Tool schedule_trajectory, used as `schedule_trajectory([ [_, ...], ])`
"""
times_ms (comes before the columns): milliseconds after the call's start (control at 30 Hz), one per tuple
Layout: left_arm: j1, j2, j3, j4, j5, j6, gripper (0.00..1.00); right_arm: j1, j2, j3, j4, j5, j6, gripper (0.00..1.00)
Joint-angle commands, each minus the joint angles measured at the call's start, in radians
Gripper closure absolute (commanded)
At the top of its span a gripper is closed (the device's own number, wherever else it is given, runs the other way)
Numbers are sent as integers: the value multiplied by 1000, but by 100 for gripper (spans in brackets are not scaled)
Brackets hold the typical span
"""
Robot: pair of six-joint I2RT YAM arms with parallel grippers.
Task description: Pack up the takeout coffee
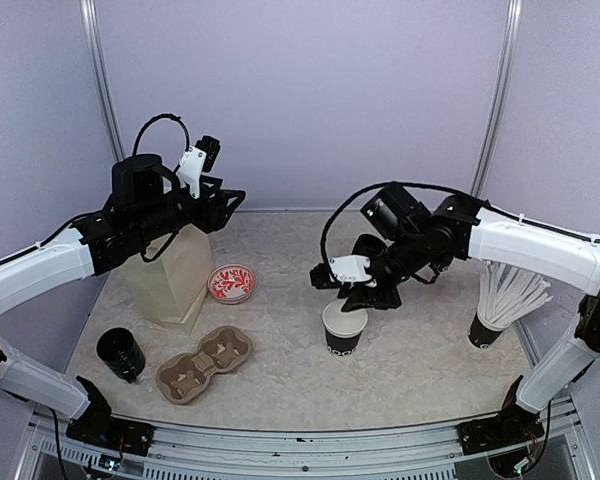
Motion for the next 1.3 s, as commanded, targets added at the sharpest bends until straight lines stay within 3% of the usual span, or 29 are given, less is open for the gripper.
schedule_trajectory([
  [0,-6,-7,16,-15,45,-7,39,-143,11,130,8,-75,68,74],
  [167,-10,-15,12,-20,82,-23,40,-345,109,204,127,-21,234,72],
  [333,-16,-18,-1,-10,52,-50,37,-445,239,243,136,22,302,58],
  [733,-26,-6,-5,-36,73,-43,38,-465,416,320,136,28,308,50],
  [1267,-36,13,-3,-68,63,-23,37,-465,535,420,99,15,310,58],
])
